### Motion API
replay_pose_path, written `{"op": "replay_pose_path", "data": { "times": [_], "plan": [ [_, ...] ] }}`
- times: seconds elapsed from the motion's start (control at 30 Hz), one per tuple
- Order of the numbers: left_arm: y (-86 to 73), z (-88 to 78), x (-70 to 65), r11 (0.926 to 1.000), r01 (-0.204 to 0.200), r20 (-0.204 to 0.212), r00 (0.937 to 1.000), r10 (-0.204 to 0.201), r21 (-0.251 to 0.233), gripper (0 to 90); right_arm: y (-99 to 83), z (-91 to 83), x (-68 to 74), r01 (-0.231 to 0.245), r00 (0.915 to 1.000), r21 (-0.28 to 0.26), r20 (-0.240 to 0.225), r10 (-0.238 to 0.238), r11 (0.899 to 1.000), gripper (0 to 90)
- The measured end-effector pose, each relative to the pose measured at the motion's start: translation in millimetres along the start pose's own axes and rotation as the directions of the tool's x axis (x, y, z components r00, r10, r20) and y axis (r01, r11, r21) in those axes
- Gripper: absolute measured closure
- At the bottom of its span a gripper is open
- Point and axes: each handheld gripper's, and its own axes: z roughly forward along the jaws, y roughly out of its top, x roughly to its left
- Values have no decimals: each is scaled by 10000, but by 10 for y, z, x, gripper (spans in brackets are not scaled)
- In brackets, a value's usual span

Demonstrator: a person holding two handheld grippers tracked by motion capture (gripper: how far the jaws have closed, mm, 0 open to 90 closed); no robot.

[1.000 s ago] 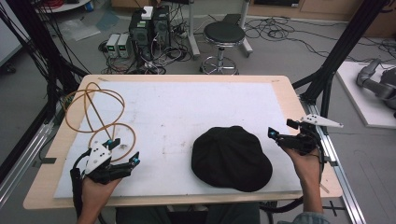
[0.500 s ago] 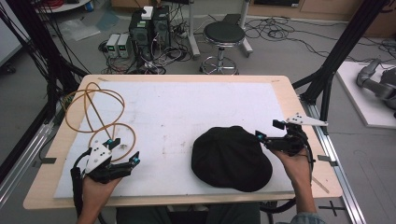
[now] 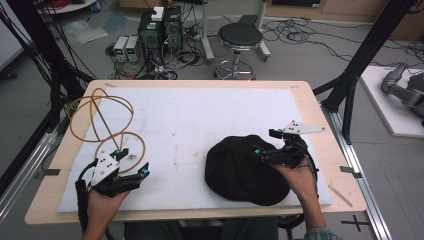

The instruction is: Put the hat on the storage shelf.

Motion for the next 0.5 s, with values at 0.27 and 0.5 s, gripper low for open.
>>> {"op": "replay_pose_path", "data": {
  "times": [0.27,0.5],
  "plan": [
    [0,-3,1,10000,-7,5,10000,7,-19,180,8,186,182,450,9962,507,-762,-411,9977,56],
    [-1,3,-6,10000,-28,26,10000,28,-15,180,21,306,326,1030,9900,1028,-1073,-919,9894,55]
  ]
}}
